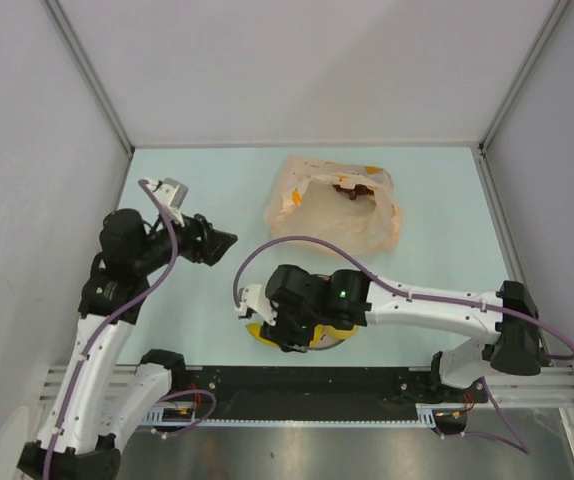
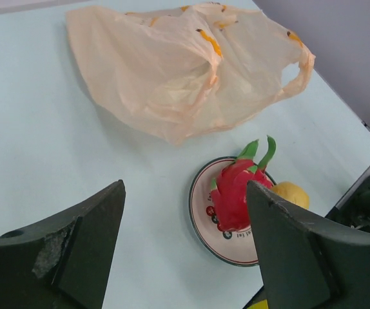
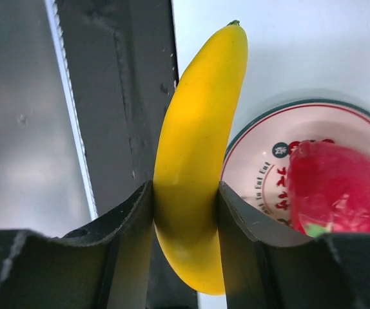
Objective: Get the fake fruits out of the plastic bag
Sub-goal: Place the fake fruit on the plate.
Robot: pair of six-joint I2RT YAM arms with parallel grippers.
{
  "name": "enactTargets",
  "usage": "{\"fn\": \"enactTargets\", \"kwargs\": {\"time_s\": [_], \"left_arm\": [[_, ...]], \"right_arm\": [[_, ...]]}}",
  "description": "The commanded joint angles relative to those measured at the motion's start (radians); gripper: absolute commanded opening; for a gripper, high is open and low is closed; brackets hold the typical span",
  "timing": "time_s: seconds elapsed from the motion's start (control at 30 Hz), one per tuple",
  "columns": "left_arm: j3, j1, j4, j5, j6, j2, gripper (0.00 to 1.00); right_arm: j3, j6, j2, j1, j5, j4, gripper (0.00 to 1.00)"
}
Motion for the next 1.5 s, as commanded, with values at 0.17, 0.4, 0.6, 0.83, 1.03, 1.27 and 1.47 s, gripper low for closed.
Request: {"fn": "enactTargets", "kwargs": {"time_s": [0.17, 0.4, 0.6, 0.83, 1.03, 1.27, 1.47], "left_arm": [[-0.074, 0.157, -0.013, 0.068, -0.057, -0.121, 0.80], [-0.100, 0.187, 0.011, 0.120, -0.115, -0.141, 0.79], [-0.113, 0.194, 0.009, 0.129, -0.125, -0.169, 0.78], [-0.155, 0.196, 0.002, 0.142, -0.131, -0.190, 0.78], [-0.151, 0.196, 0.012, 0.146, -0.120, -0.189, 0.75], [-0.152, 0.194, 0.022, 0.139, -0.118, -0.183, 0.75], [-0.146, 0.196, 0.031, 0.139, -0.120, -0.175, 0.75]], "right_arm": [[-0.019, 0.369, 0.121, 0.028, 0.255, 0.160, 0.00], [-0.027, 0.368, 0.170, 0.025, 0.488, 0.188, 0.01], [-0.025, 0.455, 0.199, 0.025, 0.528, 0.188, 0.04], [-0.024, 0.532, 0.215, 0.046, 0.520, 0.159, 0.03], [-0.028, 0.541, 0.247, 0.009, 0.513, 0.173, 0.00], [-0.037, 0.520, 0.281, -0.058, 0.496, 0.168, 0.04], [-0.051, 0.523, 0.287, -0.052, 0.459, 0.179, 0.13]]}}
